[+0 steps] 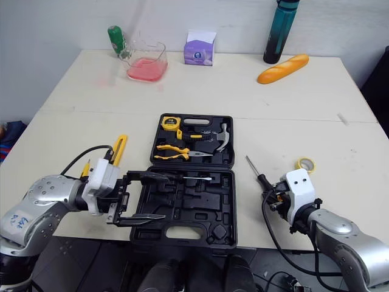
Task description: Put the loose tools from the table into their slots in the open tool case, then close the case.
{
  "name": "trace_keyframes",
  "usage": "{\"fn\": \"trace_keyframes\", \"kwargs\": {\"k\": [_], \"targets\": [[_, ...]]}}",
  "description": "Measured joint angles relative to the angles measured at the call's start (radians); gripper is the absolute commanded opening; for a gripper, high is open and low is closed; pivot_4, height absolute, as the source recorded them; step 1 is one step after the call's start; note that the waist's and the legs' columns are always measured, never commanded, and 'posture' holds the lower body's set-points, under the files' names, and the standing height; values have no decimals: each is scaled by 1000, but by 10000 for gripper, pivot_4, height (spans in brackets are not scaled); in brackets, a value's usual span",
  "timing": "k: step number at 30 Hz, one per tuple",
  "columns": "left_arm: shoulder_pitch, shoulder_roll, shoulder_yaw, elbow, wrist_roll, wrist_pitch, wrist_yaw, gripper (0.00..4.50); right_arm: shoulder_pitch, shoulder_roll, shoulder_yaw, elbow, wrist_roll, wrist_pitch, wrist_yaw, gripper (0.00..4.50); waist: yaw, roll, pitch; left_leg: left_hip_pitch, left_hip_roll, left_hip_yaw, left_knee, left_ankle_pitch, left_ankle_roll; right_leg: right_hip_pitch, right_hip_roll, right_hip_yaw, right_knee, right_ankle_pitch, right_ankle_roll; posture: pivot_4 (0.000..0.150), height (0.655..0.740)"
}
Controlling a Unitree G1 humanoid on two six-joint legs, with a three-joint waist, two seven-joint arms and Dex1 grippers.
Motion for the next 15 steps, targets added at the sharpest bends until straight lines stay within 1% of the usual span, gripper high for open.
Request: {"fn": "trace_keyframes", "kwargs": {"k": [2,5,7,9,11,13,15], "targets": [[-6,0,6,2,-7,1,1,45000,-9,-21,-1,5,-9,-23,37,10103,-1,0,0,0,0,1,0,0,0,0,0,1,1,0,0,1500,7400],[-9,0,29,4,-17,-1,-1,45000,-45,-95,-3,23,-31,-70,130,10103,-2,0,0,0,0,2,1,0,0,-1,0,2,2,0,0,1500,7400],[-9,3,52,7,-18,-10,-8,45000,-90,-176,0,56,-55,-147,248,10103,-2,0,0,0,0,2,2,0,0,-1,0,2,2,0,0,1500,7400],[6,9,76,8,-17,-25,-17,45000,-129,-212,2,75,-75,-201,326,10103,-2,0,0,0,1,1,2,0,0,-1,1,1,2,0,0,1500,7400],[38,20,108,16,-14,-41,-22,45000,-185,-233,31,118,-83,-236,403,10103,-6,0,0,0,1,2,2,0,0,-1,1,1,3,0,0,1500,7400],[67,22,151,40,-11,-45,-11,45000,-304,-263,91,199,-90,-259,498,10103,-16,1,1,0,1,2,6,-1,1,-2,0,2,3,0,0,1500,7400],[107,26,195,54,-5,-51,-7,45000,-380,-286,125,222,-97,-274,567,10102,-22,0,2,-1,2,1,7,-1,1,-1,0,1,3,0,-1,1500,7400]]}}
